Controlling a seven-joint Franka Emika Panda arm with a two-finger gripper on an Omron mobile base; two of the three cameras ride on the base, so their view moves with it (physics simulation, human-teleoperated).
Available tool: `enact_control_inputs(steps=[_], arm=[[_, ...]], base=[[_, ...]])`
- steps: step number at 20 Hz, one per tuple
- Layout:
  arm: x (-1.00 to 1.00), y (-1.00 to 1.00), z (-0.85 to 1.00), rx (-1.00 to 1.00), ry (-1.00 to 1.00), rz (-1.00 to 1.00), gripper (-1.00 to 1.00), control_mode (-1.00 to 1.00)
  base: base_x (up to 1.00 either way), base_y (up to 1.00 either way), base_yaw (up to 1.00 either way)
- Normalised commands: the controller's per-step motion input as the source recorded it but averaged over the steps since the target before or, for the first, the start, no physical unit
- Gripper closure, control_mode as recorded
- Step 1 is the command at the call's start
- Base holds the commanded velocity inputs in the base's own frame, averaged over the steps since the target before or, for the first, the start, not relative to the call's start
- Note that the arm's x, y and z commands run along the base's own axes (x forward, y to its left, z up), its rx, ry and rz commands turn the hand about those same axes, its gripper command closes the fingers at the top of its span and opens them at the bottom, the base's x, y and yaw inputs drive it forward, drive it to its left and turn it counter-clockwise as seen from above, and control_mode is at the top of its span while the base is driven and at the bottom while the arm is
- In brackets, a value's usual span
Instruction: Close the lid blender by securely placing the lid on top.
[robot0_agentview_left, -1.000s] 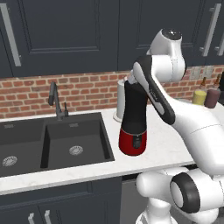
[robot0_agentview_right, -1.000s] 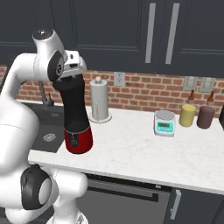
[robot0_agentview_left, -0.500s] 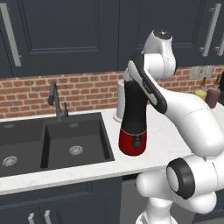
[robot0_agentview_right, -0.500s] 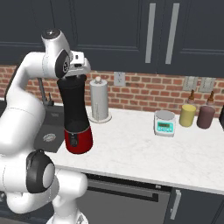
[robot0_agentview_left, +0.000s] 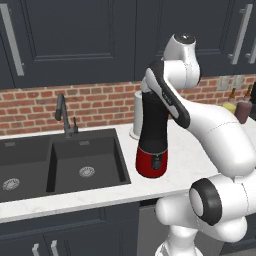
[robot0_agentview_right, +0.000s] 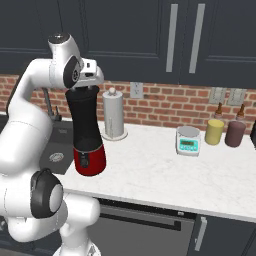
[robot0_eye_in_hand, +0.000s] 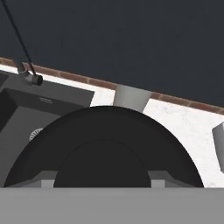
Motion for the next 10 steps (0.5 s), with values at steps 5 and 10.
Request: enact_control_inputs(steps=[5,10], arm=[[0.26,0.09,-0.25,0.0,-0.03,-0.04,1.0,-1.0],[0.06,0.12,-0.33,0.08,-0.03,-0.03,1.0,-1.0]], base=[[0.0,0.0,0.0],[0.0,0.0,0.0]])
